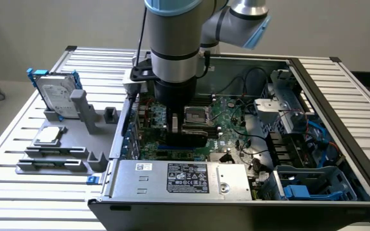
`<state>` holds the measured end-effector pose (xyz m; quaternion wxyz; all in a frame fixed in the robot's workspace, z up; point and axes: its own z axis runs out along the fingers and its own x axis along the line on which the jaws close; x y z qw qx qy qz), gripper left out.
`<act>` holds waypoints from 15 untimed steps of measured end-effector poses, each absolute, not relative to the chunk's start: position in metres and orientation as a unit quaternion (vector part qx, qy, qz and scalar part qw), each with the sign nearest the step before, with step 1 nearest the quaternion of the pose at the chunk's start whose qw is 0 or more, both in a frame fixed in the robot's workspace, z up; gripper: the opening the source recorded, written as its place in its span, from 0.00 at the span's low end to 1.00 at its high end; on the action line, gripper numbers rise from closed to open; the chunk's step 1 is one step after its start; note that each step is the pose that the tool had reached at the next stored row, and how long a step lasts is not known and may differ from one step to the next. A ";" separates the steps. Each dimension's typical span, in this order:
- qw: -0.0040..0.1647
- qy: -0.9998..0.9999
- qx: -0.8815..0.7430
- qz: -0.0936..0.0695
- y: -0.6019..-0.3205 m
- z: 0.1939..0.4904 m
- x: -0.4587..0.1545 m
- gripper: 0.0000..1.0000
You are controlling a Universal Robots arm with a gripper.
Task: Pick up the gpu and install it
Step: 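Insert the gpu into the slot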
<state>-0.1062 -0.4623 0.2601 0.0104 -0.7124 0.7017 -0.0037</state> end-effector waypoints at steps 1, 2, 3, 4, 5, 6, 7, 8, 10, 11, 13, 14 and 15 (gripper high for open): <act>0.010 0.702 -0.712 -0.003 -0.462 0.260 -0.106 0.26; 0.010 0.702 -0.712 -0.003 -0.462 0.260 -0.106 0.26; 0.010 0.702 -0.712 -0.003 -0.462 0.260 -0.106 0.26; 0.009 0.702 -0.712 -0.003 -0.462 0.260 -0.106 0.26; 0.009 0.702 -0.712 -0.002 -0.462 0.260 -0.106 0.26; 0.009 0.702 -0.712 -0.002 -0.462 0.259 -0.106 0.26; 0.008 0.702 -0.712 -0.001 -0.462 0.259 -0.106 0.26; 0.008 0.702 -0.712 -0.001 -0.462 0.259 -0.106 0.26; 0.006 0.703 -0.711 0.001 -0.462 0.259 -0.106 0.26; 0.006 0.703 -0.711 0.001 -0.462 0.259 -0.106 0.26; 0.004 0.703 -0.711 0.003 -0.462 0.259 -0.106 0.26; 0.003 0.703 -0.711 0.004 -0.462 0.259 -0.106 0.26; 0.002 0.703 -0.711 0.004 -0.462 0.259 -0.106 0.26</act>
